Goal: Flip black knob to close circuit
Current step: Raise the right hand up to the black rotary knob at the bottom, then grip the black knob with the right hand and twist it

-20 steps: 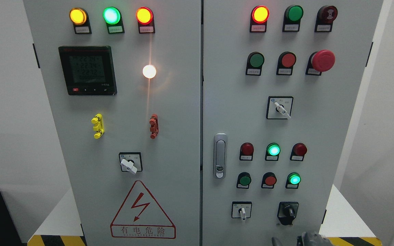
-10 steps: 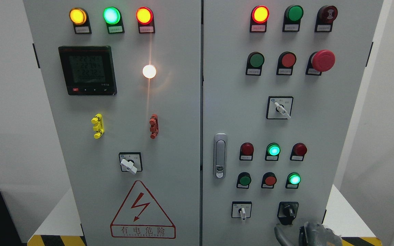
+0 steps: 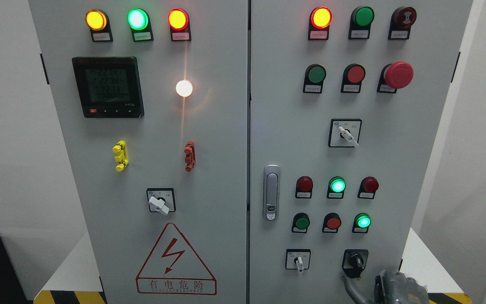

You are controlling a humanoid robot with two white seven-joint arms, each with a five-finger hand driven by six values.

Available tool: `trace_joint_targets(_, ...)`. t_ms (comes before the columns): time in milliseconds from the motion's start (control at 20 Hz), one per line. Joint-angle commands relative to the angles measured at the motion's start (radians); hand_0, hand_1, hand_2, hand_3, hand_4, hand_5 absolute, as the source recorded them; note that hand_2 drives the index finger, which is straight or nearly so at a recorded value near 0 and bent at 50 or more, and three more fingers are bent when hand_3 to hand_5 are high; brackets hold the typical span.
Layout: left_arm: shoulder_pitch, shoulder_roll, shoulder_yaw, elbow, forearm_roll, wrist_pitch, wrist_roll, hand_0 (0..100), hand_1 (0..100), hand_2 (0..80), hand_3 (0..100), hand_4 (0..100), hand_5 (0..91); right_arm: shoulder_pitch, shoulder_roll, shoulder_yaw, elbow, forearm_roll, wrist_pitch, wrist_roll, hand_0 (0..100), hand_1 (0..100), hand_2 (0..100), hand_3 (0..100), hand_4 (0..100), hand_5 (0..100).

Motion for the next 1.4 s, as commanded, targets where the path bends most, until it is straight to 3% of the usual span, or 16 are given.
trace_joint_targets(0,0.0,0.0,0.001,0.001,0.0,-0.001,-0.001,12,56,0.0,0,0,0.0,-0.018,-0.02,-0.015,0.008,0.001,0.018,0.009,0,0,94,100,97,98)
trace_joint_targets(1350,0.0,0.0,0.001,0.001,0.0,-0.001,-0.001,12,56,0.0,0,0,0.0,-0.03,-0.023,-0.028,0.014,-0.005,0.03,0.013,0,0,93,100,98,99)
